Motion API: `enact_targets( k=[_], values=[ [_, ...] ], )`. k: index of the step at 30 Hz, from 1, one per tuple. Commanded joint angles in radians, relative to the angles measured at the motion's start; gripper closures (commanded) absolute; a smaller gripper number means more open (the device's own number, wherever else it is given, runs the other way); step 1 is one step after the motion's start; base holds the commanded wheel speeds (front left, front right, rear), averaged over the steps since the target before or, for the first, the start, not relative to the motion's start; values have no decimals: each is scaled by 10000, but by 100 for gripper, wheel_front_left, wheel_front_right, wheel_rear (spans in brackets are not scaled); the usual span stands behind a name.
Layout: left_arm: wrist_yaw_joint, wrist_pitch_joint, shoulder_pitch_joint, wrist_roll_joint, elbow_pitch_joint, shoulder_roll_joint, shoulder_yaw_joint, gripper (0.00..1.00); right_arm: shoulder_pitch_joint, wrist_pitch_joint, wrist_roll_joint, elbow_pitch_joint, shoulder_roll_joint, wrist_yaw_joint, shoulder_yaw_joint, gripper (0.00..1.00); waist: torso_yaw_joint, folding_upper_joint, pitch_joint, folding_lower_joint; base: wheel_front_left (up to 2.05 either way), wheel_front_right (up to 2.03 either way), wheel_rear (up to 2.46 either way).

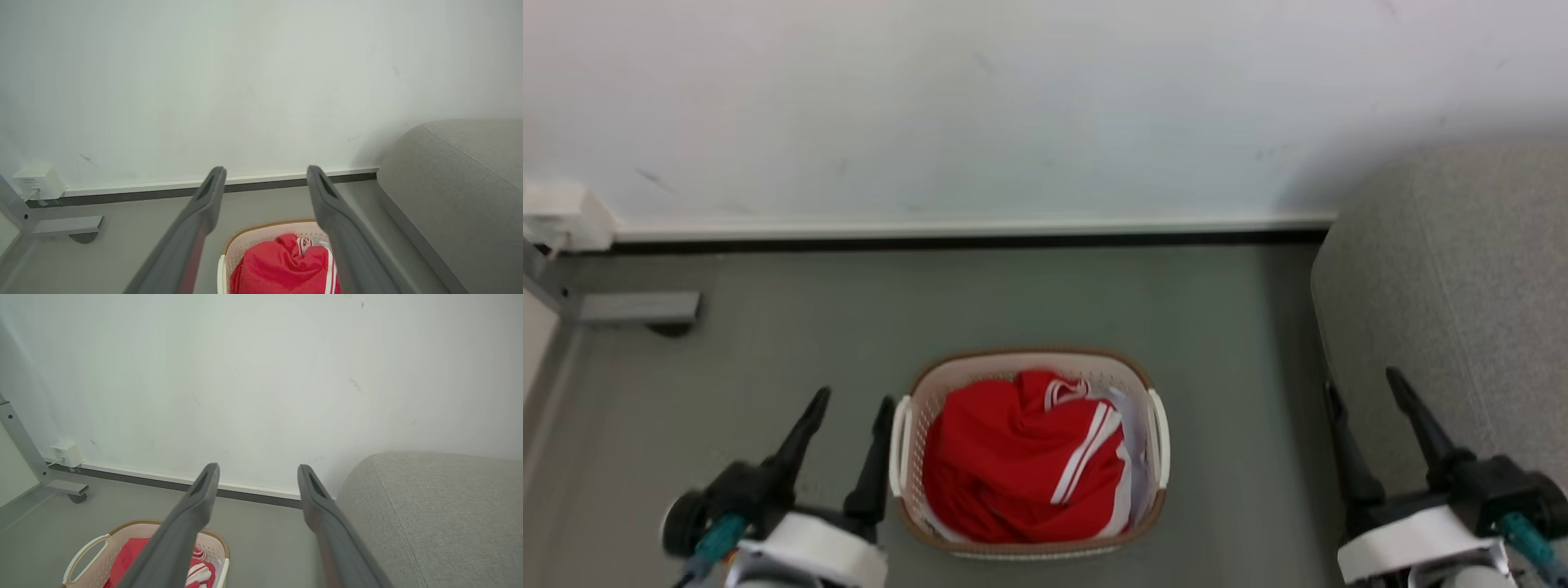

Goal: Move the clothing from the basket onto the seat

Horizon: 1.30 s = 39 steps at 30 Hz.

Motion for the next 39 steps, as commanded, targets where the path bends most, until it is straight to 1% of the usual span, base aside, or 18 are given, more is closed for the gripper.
enact_targets(
  k=[1, 4, 6, 10, 13, 20, 24, 27, 32, 39],
  values=[
    [-24, -7, -320, -59, 141, 150, -149, 0, -241, 0, 21, -108, 13, -17, -75, 0, -171, 0, 780, 0, 0, 0, 0],
    [-23, -6, -1285, -112, 841, 399, -940, 0, -744, 1, -31, -390, 59, -17, -87, 0, -307, 0, 1678, 0, 0, 0, 0],
    [-12, -3, -2020, -145, 1576, 546, -1459, 0, -1118, 1, -80, -552, 80, -17, -100, 0, -422, 0, 2275, 0, 0, 0, 0],
    [-5, 275, -3582, -195, 2866, 693, -2506, 0, -1809, 1, -128, -898, 155, -17, -56, 0, -680, 0, 3378, 0, 0, 0, 0],
    [-5, 587, -4678, -171, 3649, 783, -3050, 0, -2290, 1, -127, -1184, 207, -17, -23, 0, -883, 0, 4155, 0, 0, 0, 0],
    [-5, 1408, -6807, -195, 5038, 937, -3894, 0, -3115, 1, -187, -1880, 352, -17, 68, 0, -1263, 0, 5794, 0, 0, 0, 0],
    [-5, 1746, -7532, -276, 5741, 1096, -4322, 0, -3328, 2, -227, -2173, 390, -17, 125, 0, -1415, 0, 6283, 0, 0, 0, 0],
    [-5, 1782, -7944, -291, 6143, 1172, -4491, 0, -3370, 2, -207, -2350, 401, -17, 227, 0, -1536, 0, 6501, 0, 0, 0, 0],
    [26, 1796, -8492, -182, 6695, 1361, -4555, 0, -3410, 2, -90, -2595, 414, -17, 361, 0, -1709, 0, 6797, 0, 0, 0, 0],
    [63, 2233, -9039, -24, 7346, 1436, -4741, 0, -3272, 2, 231, -2755, 418, -17, 510, 0, -1899, 0, 7013, 0, 0, 0, 0]
  ],
)
